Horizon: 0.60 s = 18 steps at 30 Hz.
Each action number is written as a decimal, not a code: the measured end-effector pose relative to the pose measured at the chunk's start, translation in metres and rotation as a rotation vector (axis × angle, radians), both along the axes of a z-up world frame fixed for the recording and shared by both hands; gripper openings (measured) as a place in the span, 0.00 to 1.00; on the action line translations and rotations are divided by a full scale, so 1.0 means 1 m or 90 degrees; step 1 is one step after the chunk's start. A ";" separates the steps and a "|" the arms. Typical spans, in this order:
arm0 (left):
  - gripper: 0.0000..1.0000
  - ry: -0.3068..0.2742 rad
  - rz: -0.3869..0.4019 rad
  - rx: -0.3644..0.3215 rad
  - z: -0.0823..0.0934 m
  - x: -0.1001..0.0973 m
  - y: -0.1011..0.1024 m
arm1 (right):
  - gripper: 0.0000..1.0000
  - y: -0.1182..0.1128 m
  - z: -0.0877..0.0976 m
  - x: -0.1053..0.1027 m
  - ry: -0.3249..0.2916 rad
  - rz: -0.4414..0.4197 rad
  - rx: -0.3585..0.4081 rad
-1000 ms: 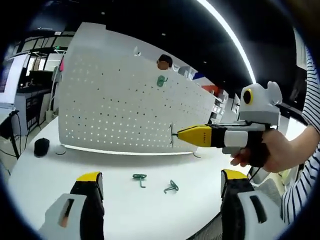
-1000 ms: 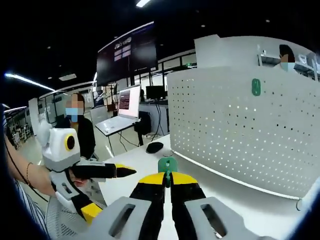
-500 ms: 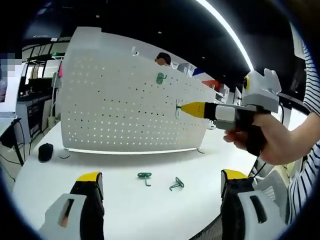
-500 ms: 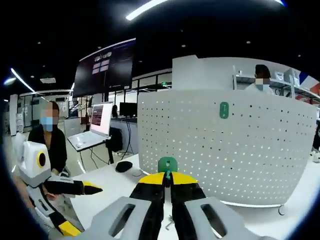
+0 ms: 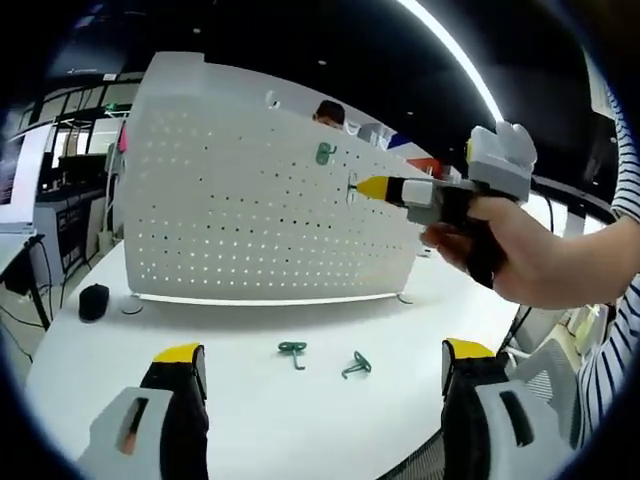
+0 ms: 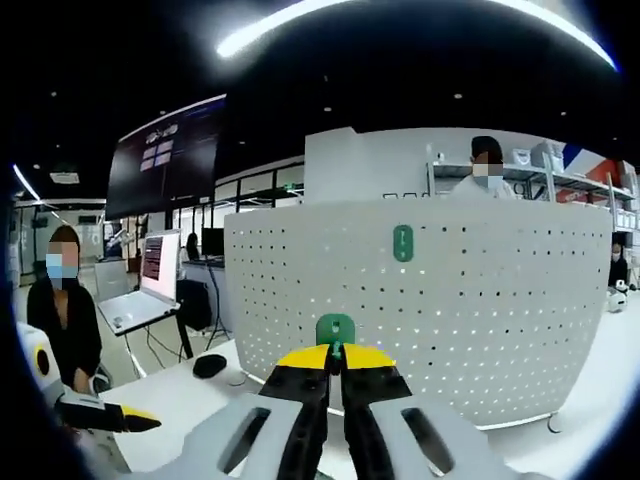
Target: Insert the hook assembly into the mounting plate slot until the hook locks in place.
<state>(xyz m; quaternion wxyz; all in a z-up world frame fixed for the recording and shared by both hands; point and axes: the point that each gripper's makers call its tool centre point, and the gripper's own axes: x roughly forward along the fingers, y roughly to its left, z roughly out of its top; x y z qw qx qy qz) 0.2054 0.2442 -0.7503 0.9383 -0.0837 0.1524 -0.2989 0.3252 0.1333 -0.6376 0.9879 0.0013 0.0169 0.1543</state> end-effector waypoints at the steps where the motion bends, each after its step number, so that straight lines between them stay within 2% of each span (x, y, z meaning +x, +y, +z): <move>1: 1.00 -0.001 0.003 -0.001 0.000 0.000 0.001 | 0.00 -0.001 0.002 0.002 -0.003 -0.003 0.002; 18: 0.99 0.001 0.018 0.000 0.000 0.003 0.006 | 0.00 -0.029 0.033 0.052 -0.052 -0.060 0.002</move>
